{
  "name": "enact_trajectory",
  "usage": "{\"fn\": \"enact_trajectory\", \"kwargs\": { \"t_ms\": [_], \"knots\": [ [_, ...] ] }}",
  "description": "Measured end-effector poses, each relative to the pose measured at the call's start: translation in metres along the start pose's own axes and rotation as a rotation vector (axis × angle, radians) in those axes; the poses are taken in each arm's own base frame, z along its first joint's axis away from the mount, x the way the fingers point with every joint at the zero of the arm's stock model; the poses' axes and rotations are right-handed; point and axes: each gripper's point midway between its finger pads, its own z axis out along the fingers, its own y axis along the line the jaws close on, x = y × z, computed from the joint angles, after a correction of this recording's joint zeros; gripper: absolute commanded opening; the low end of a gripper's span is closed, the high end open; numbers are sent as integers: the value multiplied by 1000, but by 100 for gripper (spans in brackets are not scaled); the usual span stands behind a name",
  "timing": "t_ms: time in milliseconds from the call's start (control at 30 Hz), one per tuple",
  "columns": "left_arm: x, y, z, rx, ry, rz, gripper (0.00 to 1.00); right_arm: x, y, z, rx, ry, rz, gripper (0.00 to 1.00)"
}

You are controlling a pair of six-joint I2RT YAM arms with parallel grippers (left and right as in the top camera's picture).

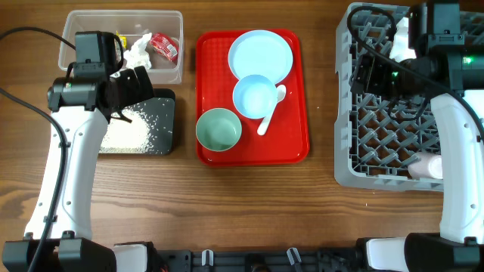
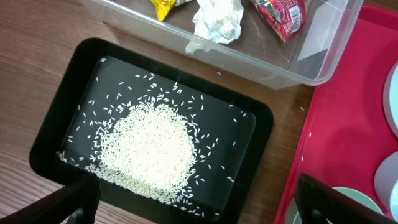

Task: Sort waste into correct bins and load items into the dishwasher rack
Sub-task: 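Reach the right gripper to the light-blue bowl and grasp it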

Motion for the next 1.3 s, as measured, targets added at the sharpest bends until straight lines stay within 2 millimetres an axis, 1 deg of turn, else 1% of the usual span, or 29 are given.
{"fn": "enact_trajectory", "kwargs": {
  "t_ms": [67, 133, 200, 233, 267, 300, 333, 367, 400, 433, 467, 500, 533, 567, 600, 633, 700, 733, 767, 867, 933, 1100, 1167, 1200, 1233, 1300],
  "knots": [
    [0, 0, 0, 0, 0, 0, 100, -1, 1, 0, -2, -6, -2, 86],
    [0, 0, 0, 0, 0, 0, 100, -1, 10, 1, -14, -11, -26, 83],
    [0, 0, 0, 0, 0, 0, 100, -2, 31, 2, -43, -30, -76, 83],
    [0, 0, 0, 0, 0, 0, 100, -4, 46, 2, -66, -51, -102, 83],
    [0, 0, 0, 0, 0, 0, 100, -5, 61, 5, -85, -62, -132, 83],
    [0, 0, 0, 0, -1, 0, 100, -7, 73, 10, -94, -67, -149, 83],
    [0, 0, 0, 0, 0, 0, 100, -6, 93, 27, -105, -51, -184, 83],
    [0, 0, 0, 0, 0, 0, 100, -4, 103, 41, -105, -28, -201, 83],
    [0, 0, 0, 0, -1, 0, 100, -4, 115, 59, -104, -8, -215, 83],
    [0, 0, 0, 0, -1, 0, 100, -4, 127, 81, -103, 11, -228, 82],
    [0, 0, 0, 0, 0, 0, 100, -5, 133, 93, -102, 16, -228, 80],
    [0, 0, 0, 0, -1, 0, 100, -2, 142, 123, -93, 51, -225, 75],
    [0, 0, 0, 0, 0, 0, 100, 0, 144, 135, -87, 67, -217, 72],
    [0, 0, 0, 0, 0, 0, 100, -1, 147, 154, -80, 77, -205, 66],
    [0, 0, 0, 0, 0, 0, 100, 0, 146, 169, -71, 94, -193, 61],
    [0, 0, 0, 0, 0, 0, 100, 7, 143, 189, -49, 135, -177, 56],
    [0, 0, 0, 0, 0, 0, 100, 17, 138, 216, -20, 187, -164, 42],
    [0, 0, 0, 0, 0, 0, 100, 22, 136, 231, -5, 211, -158, 37],
    [0, 0, 0, 0, 0, 0, 100, 24, 135, 236, 1, 220, -152, 28],
    [0, 0, 0, 0, 0, 0, 100, 27, 134, 252, 8, 231, -147, 19],
    [0, 0, 0, 0, 0, 0, 100, 27, 134, 255, 9, 233, -141, 4],
    [0, 0, 0, 0, 0, 0, 100, 26, 134, 255, 6, 227, -137, 4],
    [0, 0, 0, 0, 0, 0, 100, 27, 130, 248, 24, 234, -137, 4],
    [0, 0, 0, 0, 0, 0, 100, 23, 126, 239, 43, 218, -138, 4],
    [0, 0, 0, 0, 0, 0, 100, 14, 123, 225, 54, 181, -140, 4],
    [0, 0, 0, 0, 0, 0, 100, -13, 110, 169, 110, 40, -141, 4]
  ]
}}
